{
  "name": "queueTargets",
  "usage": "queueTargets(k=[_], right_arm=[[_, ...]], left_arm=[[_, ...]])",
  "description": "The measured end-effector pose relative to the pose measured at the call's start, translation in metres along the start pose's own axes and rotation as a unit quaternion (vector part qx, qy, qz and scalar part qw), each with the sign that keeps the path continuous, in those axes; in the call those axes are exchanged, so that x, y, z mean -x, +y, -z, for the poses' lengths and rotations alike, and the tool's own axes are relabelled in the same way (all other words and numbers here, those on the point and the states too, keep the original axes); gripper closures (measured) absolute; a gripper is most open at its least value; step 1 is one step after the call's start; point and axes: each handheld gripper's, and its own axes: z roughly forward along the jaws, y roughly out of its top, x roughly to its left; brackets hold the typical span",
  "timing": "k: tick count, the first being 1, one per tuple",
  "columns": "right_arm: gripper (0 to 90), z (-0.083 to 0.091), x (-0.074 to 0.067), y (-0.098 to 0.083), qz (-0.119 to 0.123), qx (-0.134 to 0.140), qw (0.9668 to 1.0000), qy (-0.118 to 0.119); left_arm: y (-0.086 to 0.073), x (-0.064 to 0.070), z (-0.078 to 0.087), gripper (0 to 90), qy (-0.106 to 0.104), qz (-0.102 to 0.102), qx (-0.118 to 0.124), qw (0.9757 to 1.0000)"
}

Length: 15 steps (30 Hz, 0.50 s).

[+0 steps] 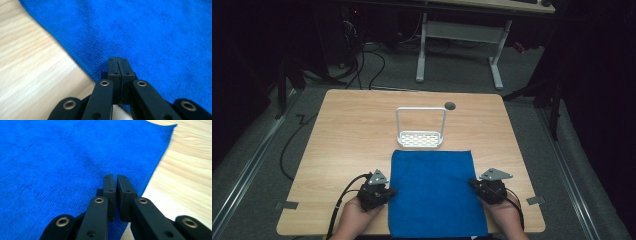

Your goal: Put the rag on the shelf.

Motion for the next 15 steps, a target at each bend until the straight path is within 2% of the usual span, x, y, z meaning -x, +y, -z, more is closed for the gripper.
queueTargets(k=[4, 6, 15], right_arm=[[86.3, -0.002, -0.021, 0.002, 0.021, -0.002, 0.9995, 0.024], [86.3, -0.002, -0.026, 0.003, 0.029, -0.003, 0.9991, 0.029], [86.3, -0.002, -0.030, 0.003, 0.031, -0.004, 0.9989, 0.035]], left_arm=[[-0.012, -0.003, 0.013, 89.7, 0.006, 0.006, -0.002, 1.0000], [-0.015, -0.003, 0.017, 89.6, 0.007, 0.007, -0.002, 0.9999], [-0.018, 0.000, 0.020, 89.1, 0.014, 0.000, -0.005, 0.9999]])
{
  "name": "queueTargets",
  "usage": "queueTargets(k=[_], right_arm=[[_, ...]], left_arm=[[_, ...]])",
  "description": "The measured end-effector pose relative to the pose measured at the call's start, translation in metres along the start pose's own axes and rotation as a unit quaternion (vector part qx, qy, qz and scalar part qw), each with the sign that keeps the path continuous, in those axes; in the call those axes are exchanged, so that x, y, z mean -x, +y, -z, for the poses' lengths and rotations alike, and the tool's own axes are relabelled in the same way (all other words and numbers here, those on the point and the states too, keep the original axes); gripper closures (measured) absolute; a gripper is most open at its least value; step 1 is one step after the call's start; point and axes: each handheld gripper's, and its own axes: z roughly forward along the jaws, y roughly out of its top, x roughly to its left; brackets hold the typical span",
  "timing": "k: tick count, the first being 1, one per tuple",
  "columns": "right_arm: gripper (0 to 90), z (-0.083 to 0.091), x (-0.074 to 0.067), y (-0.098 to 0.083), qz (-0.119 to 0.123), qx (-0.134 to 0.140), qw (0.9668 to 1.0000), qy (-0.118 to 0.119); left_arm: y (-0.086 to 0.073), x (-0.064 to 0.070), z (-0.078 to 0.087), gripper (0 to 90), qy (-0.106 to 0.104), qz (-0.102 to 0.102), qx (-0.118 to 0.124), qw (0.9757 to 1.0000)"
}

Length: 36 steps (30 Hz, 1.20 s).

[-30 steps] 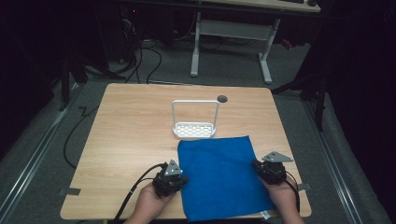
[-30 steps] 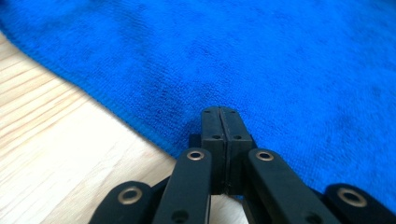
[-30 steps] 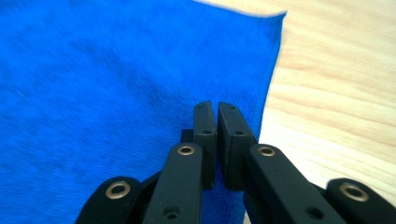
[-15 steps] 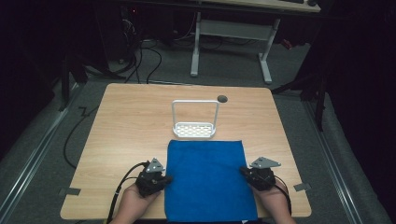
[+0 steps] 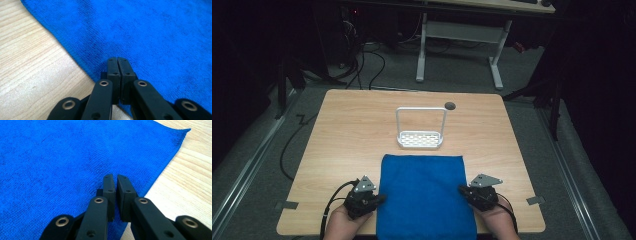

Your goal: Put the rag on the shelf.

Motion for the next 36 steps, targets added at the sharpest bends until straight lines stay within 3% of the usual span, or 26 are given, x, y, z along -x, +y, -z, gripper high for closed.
queueTargets(k=[4, 7, 9, 10, 13, 16, 19, 24, 28, 31, 36], right_arm=[[84.4, 0.000, 0.001, 0.000, 0.002, 0.002, 1.0000, 0.002], [83.5, 0.002, 0.002, 0.000, 0.004, 0.013, 0.9999, 0.000], [81.1, 0.004, 0.006, 0.000, -0.009, 0.025, 0.9996, 0.005], [81.1, 0.004, 0.006, 0.000, -0.009, 0.025, 0.9996, 0.005], [79.7, 0.006, 0.010, -0.001, -0.011, 0.032, 0.9994, 0.002], [79.6, 0.007, 0.012, -0.001, -0.011, 0.035, 0.9993, 0.001], [78.8, 0.009, 0.014, -0.001, -0.011, 0.039, 0.9992, 0.003], [77.9, 0.010, 0.016, -0.002, -0.011, 0.040, 0.9991, 0.004], [77.6, 0.011, 0.016, -0.002, -0.012, 0.040, 0.9991, 0.003], [77.3, 0.011, 0.016, -0.002, -0.014, 0.040, 0.9991, 0.004], [74.9, 0.009, 0.017, -0.003, -0.013, 0.039, 0.9992, 0.002]], left_arm=[[0.001, 0.000, 0.001, 83.3, -0.001, -0.002, 0.007, 1.0000], [0.004, -0.006, 0.007, 79.8, 0.011, 0.009, 0.047, 0.9988], [0.006, -0.016, 0.011, 72.2, 0.029, 0.034, 0.082, 0.9956], [0.006, -0.016, 0.011, 70.7, 0.029, 0.034, 0.082, 0.9956], [0.011, -0.035, 0.009, 64.7, 0.058, 0.068, 0.104, 0.9905], [0.016, -0.042, 0.005, 62.2, 0.067, 0.077, 0.107, 0.9890], [0.032, -0.053, -0.011, 59.1, 0.092, 0.067, 0.099, 0.9885], [0.052, -0.066, -0.032, 57.7, 0.104, 0.077, 0.098, 0.9868], [0.061, -0.069, -0.042, 57.9, 0.105, 0.075, 0.089, 0.9877], [0.064, -0.070, -0.051, 62.9, 0.112, 0.064, 0.075, 0.9888], [0.064, -0.074, -0.054, 71.0, 0.111, 0.075, 0.076, 0.9880]])
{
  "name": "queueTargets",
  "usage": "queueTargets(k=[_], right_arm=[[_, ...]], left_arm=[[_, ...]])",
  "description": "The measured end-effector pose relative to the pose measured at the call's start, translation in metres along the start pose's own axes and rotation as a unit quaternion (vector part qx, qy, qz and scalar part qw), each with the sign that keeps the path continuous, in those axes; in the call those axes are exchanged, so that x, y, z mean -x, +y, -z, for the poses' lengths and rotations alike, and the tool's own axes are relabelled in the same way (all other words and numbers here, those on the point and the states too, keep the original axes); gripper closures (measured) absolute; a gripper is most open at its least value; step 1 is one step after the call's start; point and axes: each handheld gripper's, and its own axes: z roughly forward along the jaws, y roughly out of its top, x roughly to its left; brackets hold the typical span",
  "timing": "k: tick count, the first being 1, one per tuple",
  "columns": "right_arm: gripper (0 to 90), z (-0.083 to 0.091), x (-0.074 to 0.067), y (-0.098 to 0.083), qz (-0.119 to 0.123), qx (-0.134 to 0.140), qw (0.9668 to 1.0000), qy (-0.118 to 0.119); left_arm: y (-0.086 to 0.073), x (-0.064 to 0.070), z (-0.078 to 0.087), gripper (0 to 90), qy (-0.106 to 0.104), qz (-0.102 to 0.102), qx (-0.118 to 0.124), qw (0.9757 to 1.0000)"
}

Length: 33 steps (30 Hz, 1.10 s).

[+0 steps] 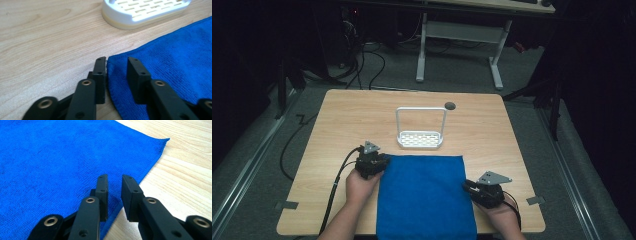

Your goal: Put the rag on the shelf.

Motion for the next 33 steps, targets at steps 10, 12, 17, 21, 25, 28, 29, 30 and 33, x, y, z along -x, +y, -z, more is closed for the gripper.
queueTargets(k=[10, 12, 17, 21, 25, 28, 29, 30, 33], right_arm=[[62.8, -0.002, 0.005, 0.004, -0.023, 0.028, 0.9990, -0.027], [58.4, -0.009, 0.009, 0.009, -0.039, 0.025, 0.9980, -0.043], [54.4, -0.023, 0.021, 0.025, -0.060, 0.017, 0.9955, -0.071], [54.2, -0.039, 0.029, 0.035, -0.069, 0.006, 0.9946, -0.078], [54.6, -0.055, 0.040, 0.046, -0.084, -0.001, 0.9931, -0.082], [57.5, -0.068, 0.046, 0.052, -0.094, -0.014, 0.9917, -0.087], [58.2, -0.070, 0.046, 0.052, -0.096, -0.017, 0.9912, -0.089], [58.2, -0.070, 0.046, 0.052, -0.096, -0.017, 0.9912, -0.089], [61.1, -0.072, 0.047, 0.052, -0.097, -0.018, 0.9910, -0.091]], left_arm=[[-0.001, 0.007, -0.001, 86.6, 0.013, -0.028, -0.002, 0.9995], [-0.001, 0.005, -0.001, 86.8, 0.008, -0.024, -0.003, 0.9997], [-0.001, 0.003, -0.001, 86.8, 0.002, -0.016, -0.002, 0.9999], [-0.001, 0.003, -0.001, 86.8, 0.001, -0.015, -0.002, 0.9999], [-0.001, 0.002, -0.002, 86.8, -0.001, -0.012, -0.001, 0.9999], [0.000, 0.001, -0.001, 86.7, -0.004, -0.009, -0.002, 0.9999], [0.000, 0.001, -0.001, 86.7, -0.005, -0.009, -0.002, 0.9999], [0.000, 0.001, -0.001, 86.7, -0.005, -0.009, -0.002, 0.9999], [-0.001, 0.001, -0.001, 86.7, -0.004, -0.008, -0.002, 1.0000]])
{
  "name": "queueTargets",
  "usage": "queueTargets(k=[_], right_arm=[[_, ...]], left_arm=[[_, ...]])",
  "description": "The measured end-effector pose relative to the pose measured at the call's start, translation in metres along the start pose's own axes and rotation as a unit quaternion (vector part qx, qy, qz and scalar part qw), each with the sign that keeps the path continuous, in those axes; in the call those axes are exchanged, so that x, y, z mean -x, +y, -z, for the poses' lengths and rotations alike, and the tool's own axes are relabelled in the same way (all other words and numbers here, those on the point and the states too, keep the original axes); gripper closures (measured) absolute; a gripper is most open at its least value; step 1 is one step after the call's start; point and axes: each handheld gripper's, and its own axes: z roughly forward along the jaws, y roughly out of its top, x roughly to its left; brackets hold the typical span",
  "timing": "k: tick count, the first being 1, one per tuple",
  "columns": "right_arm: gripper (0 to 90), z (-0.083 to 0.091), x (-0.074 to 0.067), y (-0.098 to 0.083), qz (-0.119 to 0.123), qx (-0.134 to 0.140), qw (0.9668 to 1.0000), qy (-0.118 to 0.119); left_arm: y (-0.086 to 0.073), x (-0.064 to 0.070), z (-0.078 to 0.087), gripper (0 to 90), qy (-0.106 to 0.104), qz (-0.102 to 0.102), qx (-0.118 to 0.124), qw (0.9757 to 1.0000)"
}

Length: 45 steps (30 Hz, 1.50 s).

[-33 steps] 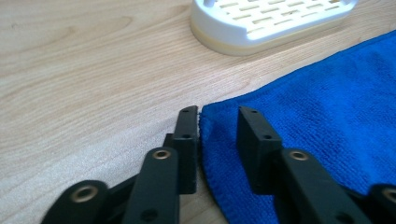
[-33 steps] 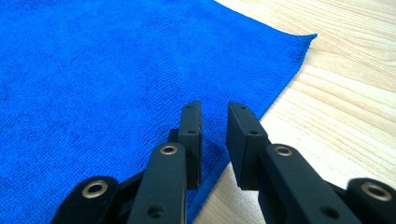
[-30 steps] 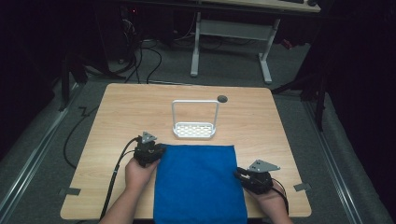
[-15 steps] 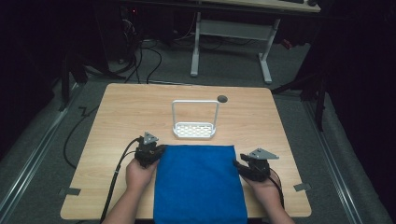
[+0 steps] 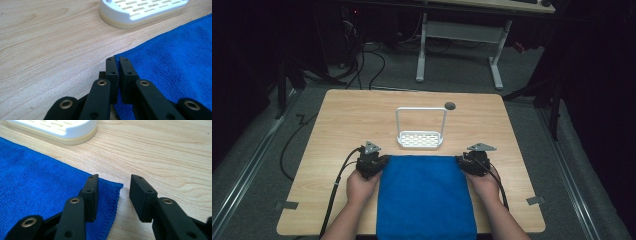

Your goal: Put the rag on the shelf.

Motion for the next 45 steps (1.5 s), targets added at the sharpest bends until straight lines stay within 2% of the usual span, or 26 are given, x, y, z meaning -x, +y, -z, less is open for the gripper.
queueTargets(k=[2, 3, 5, 7, 10, 12, 13, 15, 17, 19, 20, 23, 24, 25, 28, 29, 33, 37, 40, 42, 43, 45], right_arm=[[67.9, 0.001, -0.002, -0.001, 0.016, -0.002, 0.9999, -0.006], [72.6, 0.002, -0.005, -0.001, 0.017, -0.004, 0.9998, -0.003], [74.9, 0.002, -0.005, -0.001, 0.019, -0.004, 0.9998, -0.001], [85.8, 0.002, -0.007, -0.001, 0.016, -0.005, 0.9998, 0.009], [88.5, 0.002, -0.007, -0.001, 0.016, -0.005, 0.9998, 0.014], [89.1, 0.002, -0.008, 0.000, 0.026, -0.008, 0.9996, 0.011], [89.2, 0.007, -0.010, -0.001, 0.030, 0.007, 0.9995, 0.006], [89.2, 0.009, -0.010, -0.002, 0.029, 0.016, 0.9994, 0.008], [89.2, 0.021, -0.014, -0.004, 0.026, 0.049, 0.9982, 0.020], [89.2, 0.024, -0.015, -0.004, 0.028, 0.057, 0.9977, 0.023], [89.2, 0.028, -0.019, -0.006, 0.036, 0.064, 0.9969, 0.028], [89.2, 0.032, -0.022, -0.006, 0.039, 0.071, 0.9961, 0.033], [89.2, 0.035, -0.022, -0.006, 0.042, 0.082, 0.9951, 0.037], [89.2, 0.035, -0.022, -0.006, 0.042, 0.082, 0.9951, 0.037], [89.2, 0.042, -0.023, -0.005, 0.042, 0.097, 0.9936, 0.038], [89.2, 0.042, -0.023, -0.005, 0.042, 0.097, 0.9936, 0.038], [89.2, 0.052, -0.023, -0.003, 0.040, 0.116, 0.9915, 0.042], [89.2, 0.063, -0.023, -0.001, 0.042, 0.138, 0.9885, 0.044], [89.2, 0.071, -0.024, 0.002, 0.038, 0.151, 0.9867, 0.046], [89.2, 0.079, -0.027, 0.005, 0.044, 0.167, 0.9838, 0.047], [89.2, 0.079, -0.027, 0.005, 0.044, 0.167, 0.9838, 0.047], [89.3, 0.085, -0.029, 0.008, 0.048, 0.178, 0.9817, 0.047]], left_arm=[[0.000, 0.000, 0.000, 86.7, 0.000, 0.001, 0.000, 1.0000], [0.000, 0.000, 0.000, 86.7, 0.000, 0.001, 0.000, 1.0000], [0.000, 0.000, 0.000, 86.7, 0.000, 0.000, 0.000, 1.0000], [0.000, 0.000, 0.000, 86.7, -0.001, 0.002, 0.000, 1.0000], [0.000, 0.000, 0.000, 86.7, -0.001, 0.002, 0.000, 1.0000], [0.000, 0.000, 0.000, 86.7, -0.001, 0.001, -0.001, 1.0000], [-0.001, 0.000, 0.000, 86.9, -0.003, 0.002, 0.000, 1.0000], [-0.001, 0.000, 0.001, 87.0, -0.005, -0.001, 0.000, 1.0000], [-0.001, 0.000, 0.001, 87.3, -0.007, 0.003, 0.005, 1.0000], [-0.002, 0.002, 0.004, 87.4, -0.007, -0.003, 0.021, 0.9998], [-0.003, 0.002, 0.006, 87.5, -0.009, -0.004, 0.025, 0.9996], [-0.004, 0.000, 0.011, 87.5, -0.018, 0.001, 0.041, 0.9990], [-0.005, -0.001, 0.015, 87.6, -0.022, 0.008, 0.051, 0.9984], [-0.005, -0.001, 0.015, 87.6, -0.022, 0.008, 0.051, 0.9984], [-0.002, 0.003, 0.026, 87.6, -0.026, 0.003, 0.072, 0.9970], [-0.002, 0.003, 0.026, 87.6, -0.026, 0.003, 0.072, 0.9970], [0.001, 0.008, 0.041, 87.6, -0.025, -0.004, 0.100, 0.9947], [0.006, 0.014, 0.052, 87.6, -0.020, -0.015, 0.118, 0.9926], [0.009, 0.018, 0.061, 87.6, -0.021, -0.020, 0.136, 0.9903], [0.011, 0.020, 0.067, 87.6, -0.023, -0.020, 0.150, 0.9882], [0.012, 0.021, 0.070, 87.6, -0.023, -0.022, 0.157, 0.9870], [0.014, 0.022, 0.077, 87.6, -0.022, -0.025, 0.169, 0.9850]])
